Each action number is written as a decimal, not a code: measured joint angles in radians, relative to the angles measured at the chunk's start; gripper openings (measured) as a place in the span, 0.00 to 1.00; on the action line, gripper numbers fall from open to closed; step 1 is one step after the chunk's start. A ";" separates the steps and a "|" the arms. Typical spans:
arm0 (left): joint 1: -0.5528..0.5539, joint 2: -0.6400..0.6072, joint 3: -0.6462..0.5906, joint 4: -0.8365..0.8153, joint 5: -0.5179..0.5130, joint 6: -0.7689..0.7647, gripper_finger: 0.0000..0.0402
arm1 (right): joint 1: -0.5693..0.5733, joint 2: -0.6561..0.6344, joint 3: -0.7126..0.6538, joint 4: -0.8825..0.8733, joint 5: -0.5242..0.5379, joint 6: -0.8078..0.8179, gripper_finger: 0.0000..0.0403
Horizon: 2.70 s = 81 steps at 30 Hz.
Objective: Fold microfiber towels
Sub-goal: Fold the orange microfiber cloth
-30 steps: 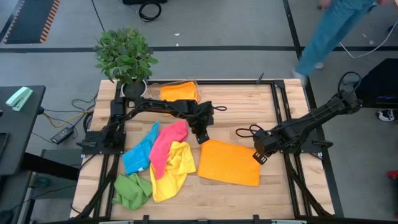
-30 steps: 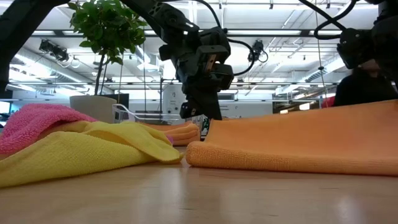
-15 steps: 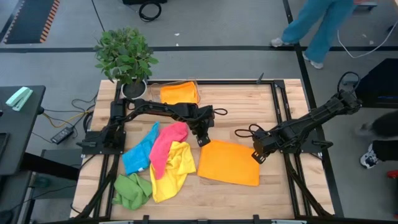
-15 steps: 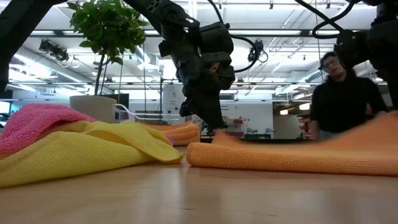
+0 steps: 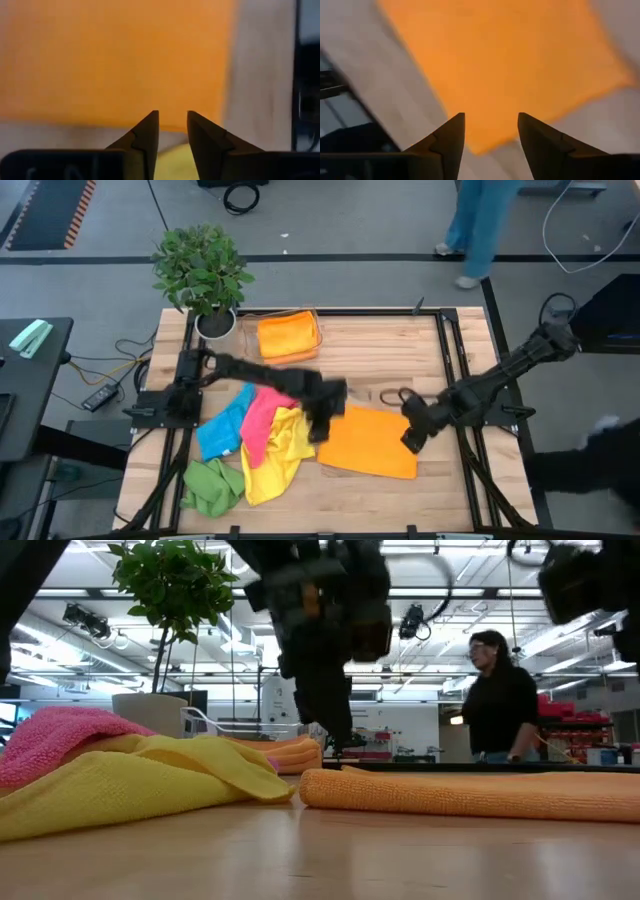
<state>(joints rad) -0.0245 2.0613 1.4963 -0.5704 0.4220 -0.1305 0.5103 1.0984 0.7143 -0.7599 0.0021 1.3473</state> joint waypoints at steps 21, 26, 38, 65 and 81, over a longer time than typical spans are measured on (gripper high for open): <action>-0.335 0.000 0.000 0.034 -0.513 0.399 0.37 | 0.328 0.260 0.000 0.246 0.145 0.113 0.45; -0.340 0.000 0.000 0.035 -0.515 0.403 0.54 | 0.368 0.269 0.000 0.284 0.219 -0.045 0.45; -0.345 0.060 0.000 0.017 -0.511 0.377 0.52 | 0.452 0.355 0.000 0.349 0.327 -0.161 0.45; -0.325 0.060 0.000 0.028 -0.510 0.265 0.04 | 0.504 0.544 0.002 0.380 0.382 -0.280 0.43; -0.270 -0.073 0.049 -0.128 -0.497 0.114 0.02 | 0.445 0.222 -0.003 0.335 0.174 -0.237 0.02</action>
<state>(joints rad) -0.2941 1.9887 1.5457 -0.6983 -0.0750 -0.0161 0.9549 1.3200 0.7116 -0.4250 0.1760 1.1103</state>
